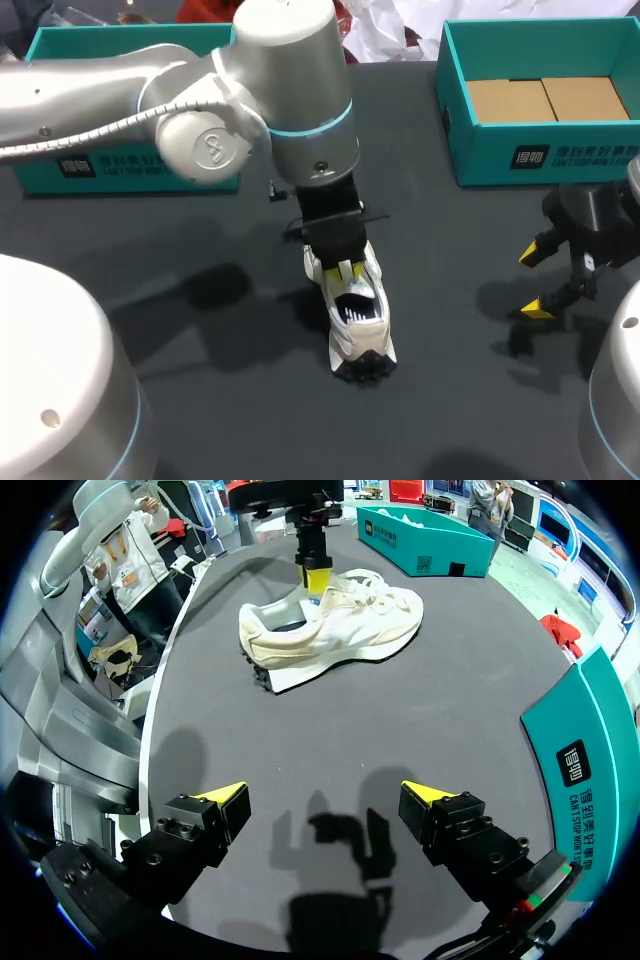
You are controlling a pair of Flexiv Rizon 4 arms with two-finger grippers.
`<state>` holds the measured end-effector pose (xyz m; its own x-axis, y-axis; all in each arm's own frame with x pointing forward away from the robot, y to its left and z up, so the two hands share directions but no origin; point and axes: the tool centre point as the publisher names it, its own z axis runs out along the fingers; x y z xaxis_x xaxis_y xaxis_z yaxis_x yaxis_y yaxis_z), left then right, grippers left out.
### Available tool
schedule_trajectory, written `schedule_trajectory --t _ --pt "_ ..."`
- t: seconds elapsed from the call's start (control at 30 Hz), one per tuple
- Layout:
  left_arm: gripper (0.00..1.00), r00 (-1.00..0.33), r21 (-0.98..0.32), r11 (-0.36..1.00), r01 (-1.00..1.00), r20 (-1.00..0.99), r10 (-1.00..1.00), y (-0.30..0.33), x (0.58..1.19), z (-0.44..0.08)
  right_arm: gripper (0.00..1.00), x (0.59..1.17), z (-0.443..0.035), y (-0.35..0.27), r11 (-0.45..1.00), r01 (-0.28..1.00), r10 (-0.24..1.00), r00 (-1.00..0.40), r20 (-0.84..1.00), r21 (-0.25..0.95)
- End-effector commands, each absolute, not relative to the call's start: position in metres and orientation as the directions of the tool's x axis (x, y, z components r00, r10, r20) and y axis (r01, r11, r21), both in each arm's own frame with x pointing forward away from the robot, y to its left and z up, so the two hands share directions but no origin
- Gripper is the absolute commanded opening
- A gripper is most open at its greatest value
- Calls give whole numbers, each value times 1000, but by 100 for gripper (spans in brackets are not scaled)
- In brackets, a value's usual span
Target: Take the shoe out of the shoebox, open the shoe tongue, remove and reinsert the insole, then place the shoe into the shoebox
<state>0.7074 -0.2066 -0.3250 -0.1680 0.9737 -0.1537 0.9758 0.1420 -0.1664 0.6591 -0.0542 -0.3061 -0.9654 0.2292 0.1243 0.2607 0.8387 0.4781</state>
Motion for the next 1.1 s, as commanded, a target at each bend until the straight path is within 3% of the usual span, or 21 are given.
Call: schedule_trajectory --t 0.03,0.23,0.6,0.73,0.77,0.8,0.87,1.1 --pt "20 -169 -186 143 972 -131 977 -217 704 -351 100 657 -306 -54 840 261 231 -965 121 476" --pt "23 -174 -183 149 972 -134 975 -215 700 -350 100 657 -306 -54 840 261 231 -965 121 476" --pt "34 -202 -147 173 974 -209 957 -195 698 -272 100 657 -306 -54 840 261 231 -965 121 476" --pt "60 -298 -184 267 946 -168 940 -191 699 -253 100 657 -306 -54 840 261 231 -965 121 476" --pt "76 -347 -215 313 925 -145 927 -191 700 -249 100 657 -306 -54 840 261 231 -965 121 476" --pt "100 -376 -227 342 912 -127 918 -189 699 -245 100 657 -306 -54 840 261 231 -965 121 476" --pt "100 -408 -83 401 912 -110 906 -185 696 -237 100 657 -306 -54 840 261 231 -965 121 476" --pt "100 -408 -83 401 912 -110 906 -185 696 -237 100 657 -306 -54 840 261 231 -965 121 476"
